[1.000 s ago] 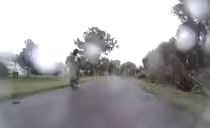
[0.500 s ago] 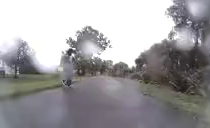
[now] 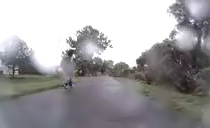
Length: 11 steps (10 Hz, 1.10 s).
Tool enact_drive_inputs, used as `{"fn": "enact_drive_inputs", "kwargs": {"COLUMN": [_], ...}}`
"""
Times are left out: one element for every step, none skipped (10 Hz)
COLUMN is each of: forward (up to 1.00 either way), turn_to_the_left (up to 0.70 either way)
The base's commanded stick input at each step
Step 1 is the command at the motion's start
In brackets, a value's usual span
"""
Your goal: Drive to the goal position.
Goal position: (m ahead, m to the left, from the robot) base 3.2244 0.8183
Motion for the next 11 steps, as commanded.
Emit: {"fn": "enact_drive_inputs", "kwargs": {"forward": [0.85,0.85,0.85,0.85,0.85,0.85,0.85,0.85,0.85,0.85,0.85], "turn_to_the_left": [0.00,0.00,0.00,0.00,0.00,0.00,0.00,0.00,0.00,0.00,0.00]}}
